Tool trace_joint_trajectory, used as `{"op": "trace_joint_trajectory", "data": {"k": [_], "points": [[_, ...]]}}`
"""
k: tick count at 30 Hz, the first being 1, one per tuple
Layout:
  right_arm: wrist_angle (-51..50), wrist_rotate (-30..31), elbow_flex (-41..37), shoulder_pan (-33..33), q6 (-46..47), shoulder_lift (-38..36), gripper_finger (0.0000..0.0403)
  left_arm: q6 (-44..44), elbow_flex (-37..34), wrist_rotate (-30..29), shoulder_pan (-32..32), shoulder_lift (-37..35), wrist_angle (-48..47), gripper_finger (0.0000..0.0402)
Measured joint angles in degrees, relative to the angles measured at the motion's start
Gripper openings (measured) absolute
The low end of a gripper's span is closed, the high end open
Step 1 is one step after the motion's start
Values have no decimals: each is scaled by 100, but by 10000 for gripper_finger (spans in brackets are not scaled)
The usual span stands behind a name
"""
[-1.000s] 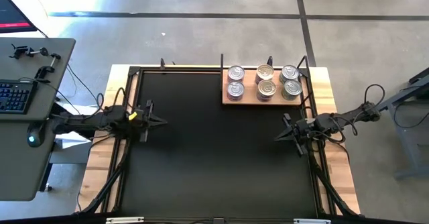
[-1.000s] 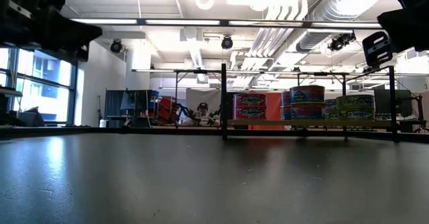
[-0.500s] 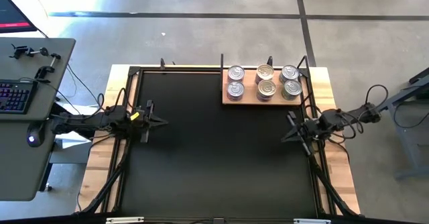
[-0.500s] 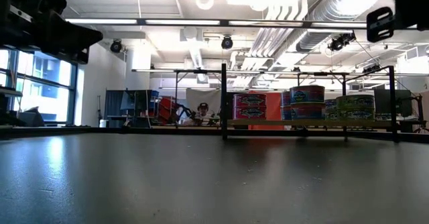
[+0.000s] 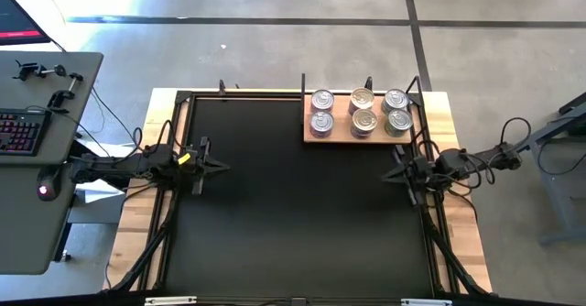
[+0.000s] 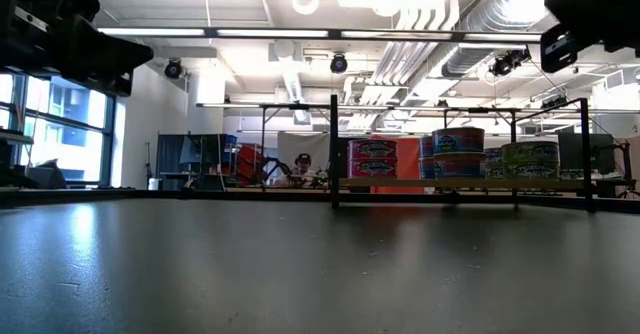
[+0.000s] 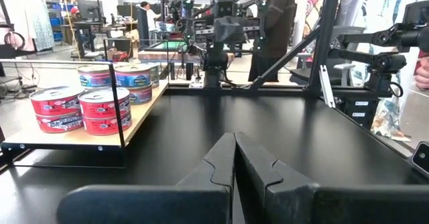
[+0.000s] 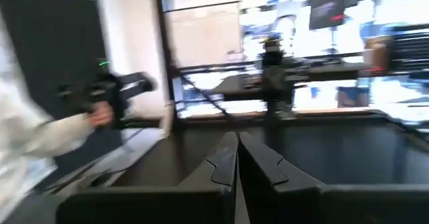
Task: Stack canned seafood by type on shelf
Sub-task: Return to Home Position
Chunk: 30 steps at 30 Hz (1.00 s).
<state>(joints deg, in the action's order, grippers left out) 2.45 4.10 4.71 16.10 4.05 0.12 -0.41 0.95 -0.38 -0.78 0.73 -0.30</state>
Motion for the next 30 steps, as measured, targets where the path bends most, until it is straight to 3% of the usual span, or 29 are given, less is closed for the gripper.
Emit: {"op": "trace_joint_trajectory", "data": {"k": [3, 5, 12, 15, 21, 30], "points": [[237, 481, -2, 0, -93, 20, 7, -96, 0, 0, -2, 0, 0, 0], [381, 434, -2, 0, -227, 20, 7, -120, 0, 0, -2, 0, 0, 0], [630, -212, -171, 2, -9, 15, 7, -148, 0, 0, -2, 0, 0, 0], [857, -806, -415, 4, -1, 15, 7, -151, 0, 0, -2, 2, 0, 0], [729, -1027, -413, 5, 86, 15, 7, -194, 0, -3, -2, 0, 2, 0], [-481, -1027, -133, -407, 301, -7, 7, -55, 0, -7, 2, 0, 2, 0]]}}
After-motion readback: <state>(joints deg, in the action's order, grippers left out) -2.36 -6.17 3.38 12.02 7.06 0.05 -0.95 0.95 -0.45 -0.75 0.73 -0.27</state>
